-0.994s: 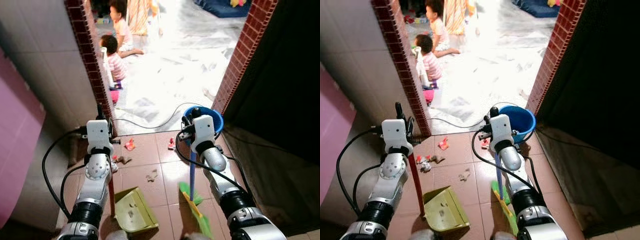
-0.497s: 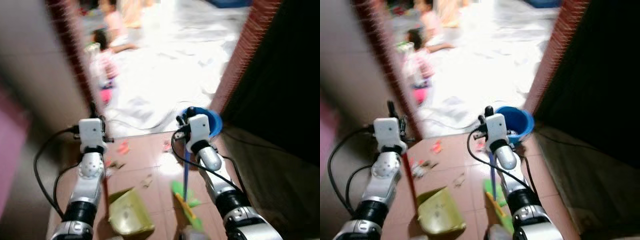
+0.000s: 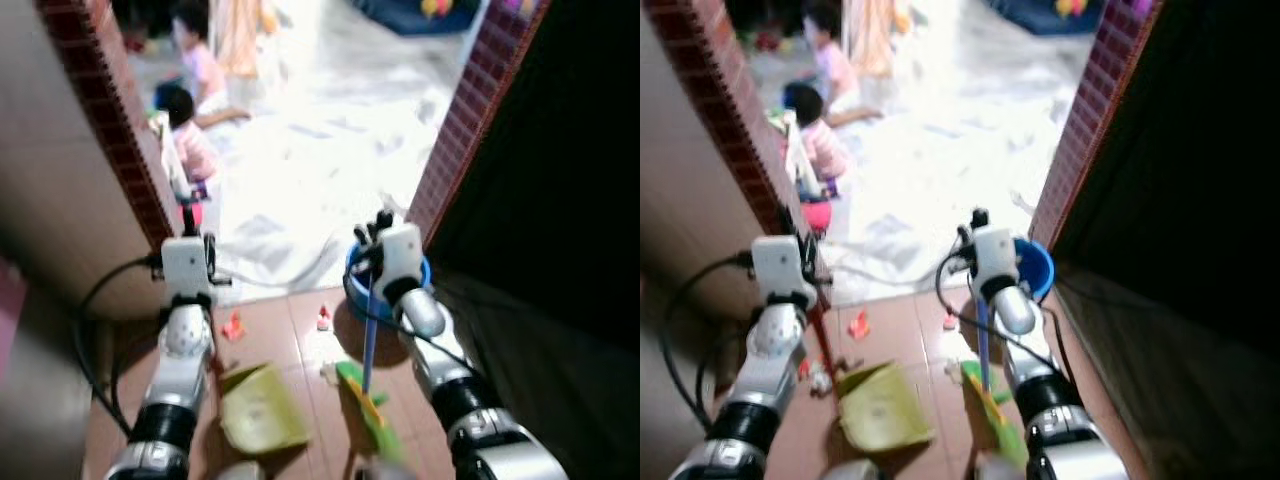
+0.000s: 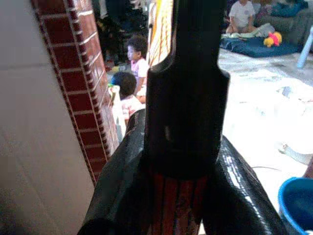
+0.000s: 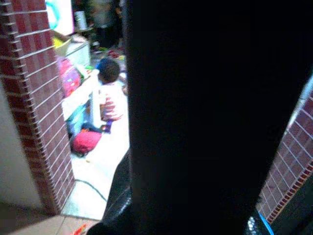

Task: Sweep floor

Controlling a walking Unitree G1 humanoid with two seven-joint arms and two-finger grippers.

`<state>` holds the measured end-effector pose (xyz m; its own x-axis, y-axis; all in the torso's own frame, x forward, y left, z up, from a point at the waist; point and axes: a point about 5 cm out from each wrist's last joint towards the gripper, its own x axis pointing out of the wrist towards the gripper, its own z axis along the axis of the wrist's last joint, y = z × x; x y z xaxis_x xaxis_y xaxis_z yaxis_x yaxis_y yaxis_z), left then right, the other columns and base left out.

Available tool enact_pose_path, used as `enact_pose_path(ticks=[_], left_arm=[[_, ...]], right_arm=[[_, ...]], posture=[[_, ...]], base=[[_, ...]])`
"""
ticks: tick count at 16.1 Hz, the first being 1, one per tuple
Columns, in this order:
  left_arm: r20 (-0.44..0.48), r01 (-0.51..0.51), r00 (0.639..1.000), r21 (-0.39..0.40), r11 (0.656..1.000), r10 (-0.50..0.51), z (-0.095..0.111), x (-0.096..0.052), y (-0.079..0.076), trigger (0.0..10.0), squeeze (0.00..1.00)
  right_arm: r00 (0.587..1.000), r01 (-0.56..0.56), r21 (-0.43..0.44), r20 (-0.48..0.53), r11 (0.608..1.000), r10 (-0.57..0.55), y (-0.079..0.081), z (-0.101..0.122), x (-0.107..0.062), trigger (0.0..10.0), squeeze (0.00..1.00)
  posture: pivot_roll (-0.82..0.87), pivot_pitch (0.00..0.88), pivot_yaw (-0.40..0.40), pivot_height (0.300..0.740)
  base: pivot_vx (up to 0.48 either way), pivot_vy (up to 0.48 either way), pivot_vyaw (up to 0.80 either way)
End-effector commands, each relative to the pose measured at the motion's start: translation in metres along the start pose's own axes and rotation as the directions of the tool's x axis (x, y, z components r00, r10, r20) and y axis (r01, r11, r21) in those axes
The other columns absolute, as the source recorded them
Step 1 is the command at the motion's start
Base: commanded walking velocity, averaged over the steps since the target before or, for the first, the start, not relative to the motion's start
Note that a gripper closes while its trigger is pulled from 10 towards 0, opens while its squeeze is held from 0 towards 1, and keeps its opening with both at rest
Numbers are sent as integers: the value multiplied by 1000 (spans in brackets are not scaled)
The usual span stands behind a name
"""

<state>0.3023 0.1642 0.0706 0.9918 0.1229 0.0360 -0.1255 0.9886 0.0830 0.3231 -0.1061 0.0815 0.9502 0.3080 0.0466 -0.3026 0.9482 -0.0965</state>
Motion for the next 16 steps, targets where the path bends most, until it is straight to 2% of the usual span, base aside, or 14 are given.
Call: enact_pose_path(ticks=[1,6,9,11,13,14,16], left_arm=[[43,11,999,-7,1000,-10,10,4,-8,10000,0],[24,41,999,-4,999,-41,4,4,-21,10000,0],[21,5,1000,-22,1000,-5,3,8,-25,10000,0],[27,-8,1000,-8,1000,8,4,13,-31,10000,0],[26,-21,999,8,1000,21,1,13,-36,10000,0],[15,-26,1000,19,999,26,-2,12,-37,10000,0],[-71,-35,997,-41,999,32,-18,6,-38,10000,0]], right_arm=[[1000,15,-13,17,1000,-15,-7,3,-1,10000,0],[1000,4,-14,12,1000,-4,-3,2,-1,10000,0],[1000,11,-21,25,1000,-10,-5,4,-1,10000,0],[997,-1,-75,78,997,7,-5,15,2,10000,0],[996,-10,-94,85,996,18,-8,19,0,10000,0],[996,-10,-100,82,995,18,-10,18,-1,10000,0],[996,5,-116,85,993,4,-18,19,-3,10000,0]], posture=[[-62,0,-3,740],[-62,0,-4,740],[-67,0,-10,740],[-78,0,-19,740],[-95,0,-32,740],[-100,0,-33,740],[-122,2,-38,740]], base=[[0,0,0],[0,0,0],[0,0,0],[0,0,0],[0,0,0],[0,0,0],[0,0,0]])
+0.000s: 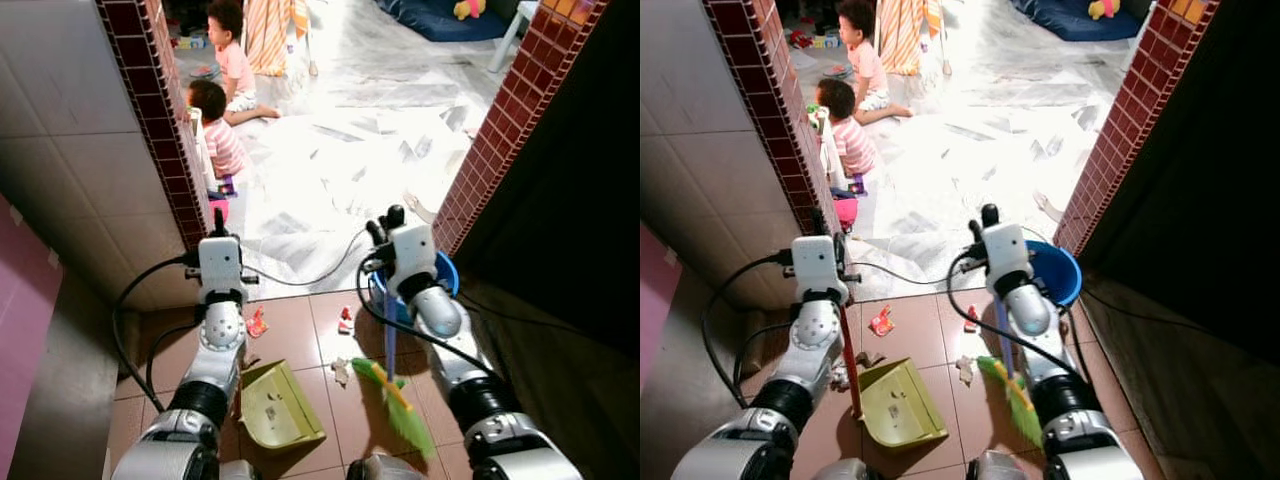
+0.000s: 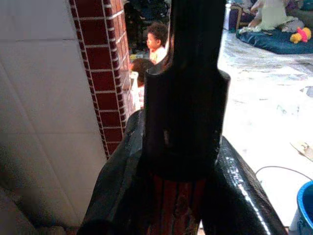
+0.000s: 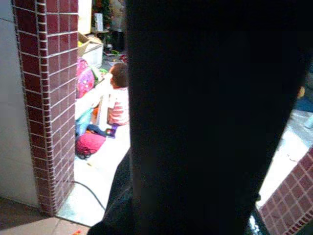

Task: Sweep floor

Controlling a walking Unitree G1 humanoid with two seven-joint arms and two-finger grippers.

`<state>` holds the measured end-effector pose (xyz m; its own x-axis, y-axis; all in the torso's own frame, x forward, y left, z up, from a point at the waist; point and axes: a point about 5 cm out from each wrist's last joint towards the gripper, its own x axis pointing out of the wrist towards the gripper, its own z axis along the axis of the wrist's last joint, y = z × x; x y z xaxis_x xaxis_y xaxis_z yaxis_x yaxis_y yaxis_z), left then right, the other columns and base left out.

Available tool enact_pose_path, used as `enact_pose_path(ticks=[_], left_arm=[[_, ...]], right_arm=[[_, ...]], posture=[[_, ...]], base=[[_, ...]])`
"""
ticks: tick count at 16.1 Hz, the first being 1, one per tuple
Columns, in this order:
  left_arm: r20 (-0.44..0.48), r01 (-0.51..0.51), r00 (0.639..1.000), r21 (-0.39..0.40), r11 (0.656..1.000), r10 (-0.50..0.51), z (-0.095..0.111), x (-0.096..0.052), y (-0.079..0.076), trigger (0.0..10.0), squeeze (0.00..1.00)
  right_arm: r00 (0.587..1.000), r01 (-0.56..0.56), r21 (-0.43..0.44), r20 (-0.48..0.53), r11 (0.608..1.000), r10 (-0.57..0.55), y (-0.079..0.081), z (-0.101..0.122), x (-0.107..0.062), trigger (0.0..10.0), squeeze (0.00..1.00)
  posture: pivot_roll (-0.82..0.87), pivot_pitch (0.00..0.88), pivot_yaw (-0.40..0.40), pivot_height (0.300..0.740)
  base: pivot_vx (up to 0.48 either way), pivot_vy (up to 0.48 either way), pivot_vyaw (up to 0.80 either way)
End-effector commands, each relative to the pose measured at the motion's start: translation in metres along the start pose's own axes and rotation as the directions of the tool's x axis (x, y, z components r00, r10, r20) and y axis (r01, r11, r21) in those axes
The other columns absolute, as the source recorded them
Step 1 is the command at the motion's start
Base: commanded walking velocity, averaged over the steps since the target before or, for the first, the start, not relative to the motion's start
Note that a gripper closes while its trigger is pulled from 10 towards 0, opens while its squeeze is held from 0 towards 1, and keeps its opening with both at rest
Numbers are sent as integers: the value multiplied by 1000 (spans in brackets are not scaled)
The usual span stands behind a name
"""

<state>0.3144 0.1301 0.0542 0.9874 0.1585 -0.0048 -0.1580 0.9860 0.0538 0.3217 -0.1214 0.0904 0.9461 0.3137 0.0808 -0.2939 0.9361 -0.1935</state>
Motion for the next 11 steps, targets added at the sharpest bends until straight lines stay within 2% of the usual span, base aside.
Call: enact_pose_path(ticks=[1,2,6,7,9,11], left_arm=[[-48,-7,999,-54,999,4,-7,-2,0,10000,0],[-69,-2,998,-89,996,-4,-10,-2,-1,10000,0],[-81,44,995,-129,991,-55,-11,-2,-11,10000,0],[-87,48,994,-131,990,-59,-11,-2,-12,10000,0],[-92,48,994,-134,990,-61,-12,-2,-11,10000,0],[-102,62,992,-127,990,-75,-13,-1,-12,10000,0]], right_arm=[[998,5,-16,55,1000,-5,-5,12,3,10000,0],[998,-11,40,62,999,8,-2,15,5,10000,0],[992,-104,135,86,985,93,10,22,7,10000,0],[982,-179,172,85,969,166,19,22,7,10000,0],[974,-225,181,83,957,213,22,21,6,10000,0],[932,-362,193,43,912,361,26,19,2,10000,0]], posture=[[-127,6,-39,740],[-134,11,-43,740],[-139,0,-59,740],[-137,0,-59,740],[-136,0,-59,740],[-135,0,-59,740]], base=[[0,0,0],[0,0,0],[0,0,0],[0,0,0],[0,0,0],[0,0,0]])
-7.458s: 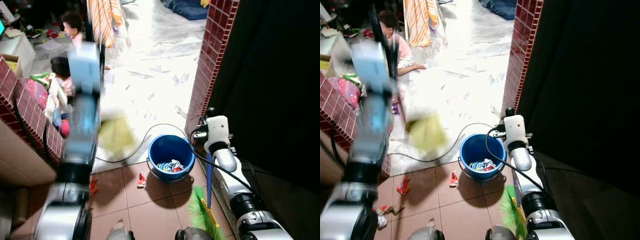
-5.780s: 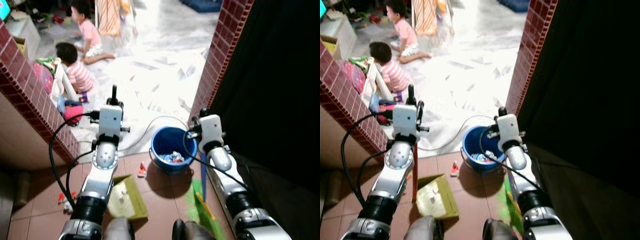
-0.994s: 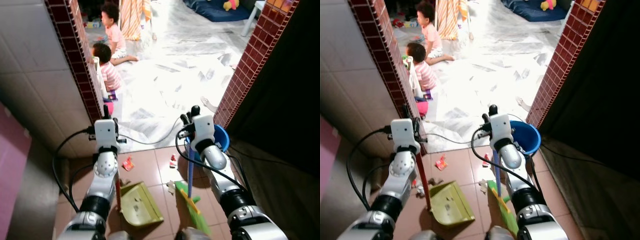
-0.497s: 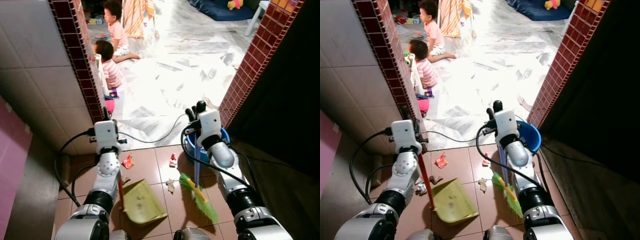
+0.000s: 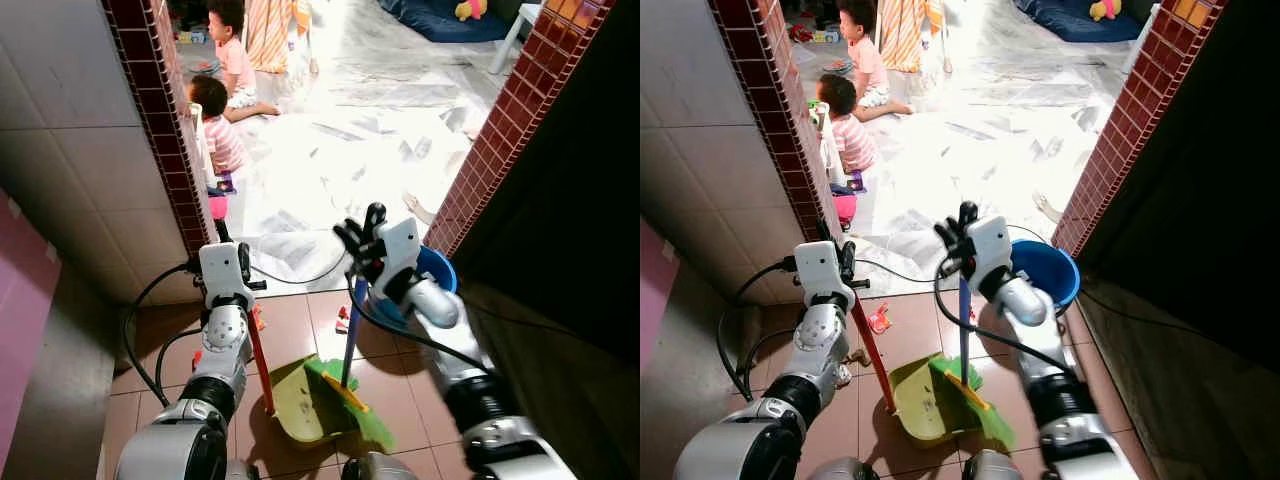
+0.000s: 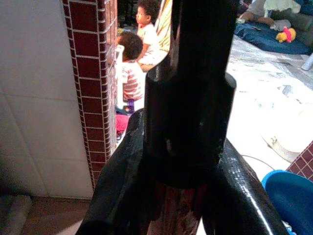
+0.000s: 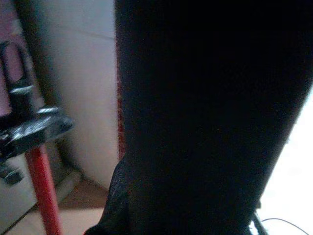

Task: Sweep floor

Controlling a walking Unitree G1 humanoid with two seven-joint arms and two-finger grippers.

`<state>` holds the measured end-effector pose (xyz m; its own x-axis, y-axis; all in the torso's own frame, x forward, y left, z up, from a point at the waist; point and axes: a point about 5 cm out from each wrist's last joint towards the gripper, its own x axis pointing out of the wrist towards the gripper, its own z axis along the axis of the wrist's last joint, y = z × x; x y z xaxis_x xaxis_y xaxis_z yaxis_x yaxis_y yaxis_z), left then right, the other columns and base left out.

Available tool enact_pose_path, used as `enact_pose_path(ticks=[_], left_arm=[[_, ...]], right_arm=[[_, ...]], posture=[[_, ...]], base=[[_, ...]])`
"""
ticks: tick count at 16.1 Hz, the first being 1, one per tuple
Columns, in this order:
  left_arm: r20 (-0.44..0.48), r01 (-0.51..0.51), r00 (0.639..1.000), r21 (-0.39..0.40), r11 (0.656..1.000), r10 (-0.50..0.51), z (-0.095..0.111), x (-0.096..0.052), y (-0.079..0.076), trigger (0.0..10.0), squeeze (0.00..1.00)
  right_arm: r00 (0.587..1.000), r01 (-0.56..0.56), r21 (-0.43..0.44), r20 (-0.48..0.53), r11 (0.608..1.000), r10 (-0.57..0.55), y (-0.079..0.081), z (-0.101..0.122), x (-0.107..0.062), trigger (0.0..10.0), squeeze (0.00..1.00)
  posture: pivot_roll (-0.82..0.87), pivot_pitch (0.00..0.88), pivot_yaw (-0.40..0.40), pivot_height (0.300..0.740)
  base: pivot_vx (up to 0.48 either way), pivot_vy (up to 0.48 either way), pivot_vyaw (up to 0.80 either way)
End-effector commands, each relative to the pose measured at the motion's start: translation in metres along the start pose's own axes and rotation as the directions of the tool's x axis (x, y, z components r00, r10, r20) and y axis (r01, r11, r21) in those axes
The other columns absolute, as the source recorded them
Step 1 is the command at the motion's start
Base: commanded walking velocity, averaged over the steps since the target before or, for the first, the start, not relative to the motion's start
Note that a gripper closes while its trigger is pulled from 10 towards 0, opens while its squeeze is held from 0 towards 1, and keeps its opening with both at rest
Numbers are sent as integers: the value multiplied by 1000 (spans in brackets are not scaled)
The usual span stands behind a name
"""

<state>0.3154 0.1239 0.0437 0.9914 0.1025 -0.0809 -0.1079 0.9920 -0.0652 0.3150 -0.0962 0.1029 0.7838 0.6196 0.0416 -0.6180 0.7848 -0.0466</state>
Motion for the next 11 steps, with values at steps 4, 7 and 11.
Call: enact_pose_path(ticks=[4,7,11], left_arm=[[-47,9,999,-1,1000,-9,-4,1,-5,10000,0],[-54,14,998,4,1000,-13,-5,1,-5,10000,0],[-60,14,998,10,1000,-13,-6,1,-5,10000,0]], right_arm=[[980,-197,94,-15,976,199,0,14,-1,10000,0],[959,-281,139,15,949,282,4,31,2,10000,0],[975,-211,68,87,975,205,-9,55,9,10000,0]], posture=[[-139,0,-59,740],[-141,0,-57,740],[-139,0,-55,740]], base=[[0,0,0],[0,0,0],[0,0,0]])
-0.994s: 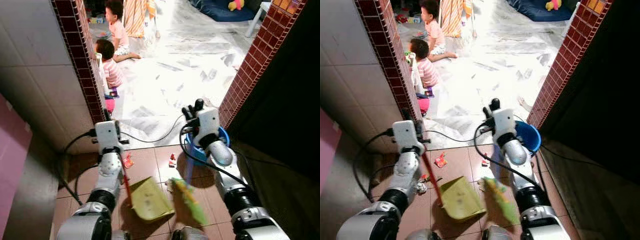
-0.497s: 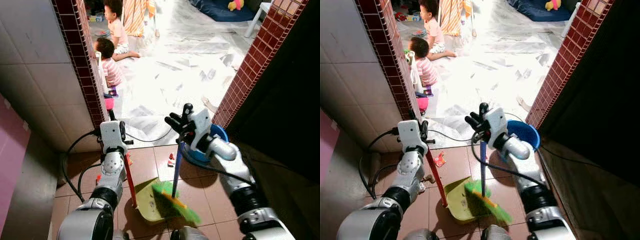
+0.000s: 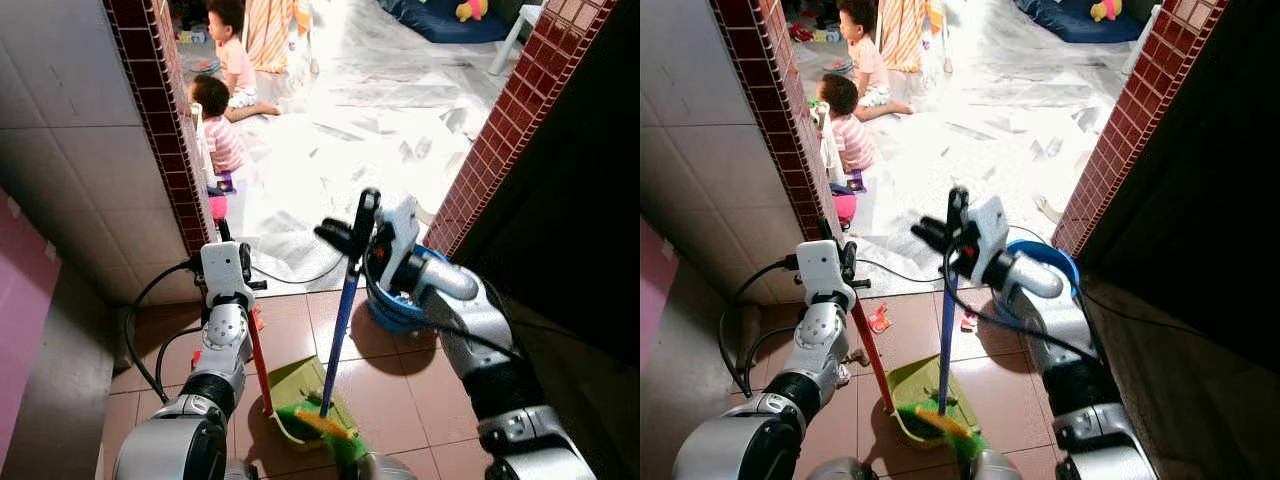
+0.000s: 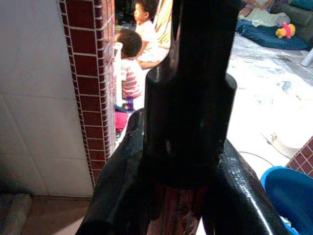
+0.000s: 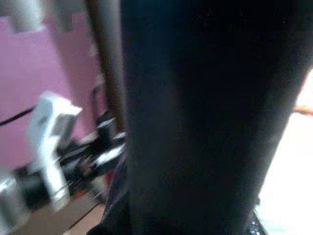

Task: Sweep floor

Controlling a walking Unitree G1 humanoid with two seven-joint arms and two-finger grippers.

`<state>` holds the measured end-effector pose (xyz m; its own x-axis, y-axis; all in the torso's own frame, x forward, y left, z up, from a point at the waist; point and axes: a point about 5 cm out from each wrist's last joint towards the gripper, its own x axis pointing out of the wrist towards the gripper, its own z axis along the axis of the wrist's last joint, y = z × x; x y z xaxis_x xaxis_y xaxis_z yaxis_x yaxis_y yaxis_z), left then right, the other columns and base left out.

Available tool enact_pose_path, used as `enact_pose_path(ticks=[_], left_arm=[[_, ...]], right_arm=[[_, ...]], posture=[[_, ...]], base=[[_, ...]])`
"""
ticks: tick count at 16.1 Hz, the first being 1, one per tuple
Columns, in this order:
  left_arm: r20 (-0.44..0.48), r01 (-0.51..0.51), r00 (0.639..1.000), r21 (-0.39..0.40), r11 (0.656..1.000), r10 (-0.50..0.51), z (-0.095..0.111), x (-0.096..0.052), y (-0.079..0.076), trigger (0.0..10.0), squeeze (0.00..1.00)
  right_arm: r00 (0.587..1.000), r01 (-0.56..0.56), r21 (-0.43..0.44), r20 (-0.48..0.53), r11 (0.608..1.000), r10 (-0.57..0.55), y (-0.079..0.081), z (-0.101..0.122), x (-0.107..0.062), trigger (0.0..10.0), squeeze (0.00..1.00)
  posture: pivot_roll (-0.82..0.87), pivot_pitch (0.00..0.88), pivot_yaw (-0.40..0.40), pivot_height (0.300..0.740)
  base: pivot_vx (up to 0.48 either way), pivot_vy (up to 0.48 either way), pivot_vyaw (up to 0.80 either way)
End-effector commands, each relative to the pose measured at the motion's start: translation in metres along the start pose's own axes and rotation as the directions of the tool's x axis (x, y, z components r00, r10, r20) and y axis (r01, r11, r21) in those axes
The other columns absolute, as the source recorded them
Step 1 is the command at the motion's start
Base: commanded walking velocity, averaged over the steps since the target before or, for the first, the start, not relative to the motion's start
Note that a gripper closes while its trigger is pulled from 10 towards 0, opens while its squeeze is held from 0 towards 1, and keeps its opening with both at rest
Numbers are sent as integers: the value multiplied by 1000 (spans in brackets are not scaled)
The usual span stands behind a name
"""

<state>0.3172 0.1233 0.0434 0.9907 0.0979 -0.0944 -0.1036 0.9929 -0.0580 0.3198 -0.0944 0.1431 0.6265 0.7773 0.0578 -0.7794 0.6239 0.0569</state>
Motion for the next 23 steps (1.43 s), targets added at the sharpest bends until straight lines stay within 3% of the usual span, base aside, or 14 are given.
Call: enact_pose_path(ticks=[1,6,7,10,13,16,18,20,23], left_arm=[[-46,8,999,4,1000,-8,-5,-1,-4,10000,0],[-49,12,999,11,1000,-11,-6,-1,-4,10000,0],[-50,13,999,14,1000,-13,-6,-1,-4,10000,0],[-52,15,999,15,1000,-14,-6,-1,-4,10000,0],[-53,15,999,16,1000,-14,-6,-1,-3,10000,0],[-49,23,999,4,1000,-23,-5,0,-3,10000,0],[-43,29,999,-11,1000,-29,-4,0,-3,10000,0],[-29,48,998,-42,998,-49,0,2,-4,10000,0],[-38,44,998,-62,997,-47,2,5,-1,10000,0]], right_arm=[[994,61,-76,101,995,-53,-10,27,3,10000,0],[949,238,-146,246,960,-198,-31,69,4,10000,0],[927,317,-198,270,928,-259,-39,73,3,10000,0],[923,359,-217,231,908,-309,-44,56,-1,10000,0],[934,347,-234,173,908,-313,-37,32,-1,10000,0],[953,303,-141,66,943,-296,-14,-13,3,10000,0],[959,284,-103,40,953,-281,-7,-24,4,10000,0],[968,249,-60,39,967,-247,-3,-24,6,10000,0],[986,147,54,67,988,-151,-9,-6,10,10000,0]], posture=[[-140,0,-53,740],[-138,0,-48,740],[-138,0,-48,740],[-135,0,-49,740],[-129,0,-48,740],[-125,0,-46,740],[-124,0,-44,740],[-128,0,-43,740],[-125,0,-41,740]], base=[[0,0,0],[0,0,0],[0,0,0],[0,0,0],[0,0,0],[0,0,0],[0,0,0],[0,0,0],[0,0,0]])
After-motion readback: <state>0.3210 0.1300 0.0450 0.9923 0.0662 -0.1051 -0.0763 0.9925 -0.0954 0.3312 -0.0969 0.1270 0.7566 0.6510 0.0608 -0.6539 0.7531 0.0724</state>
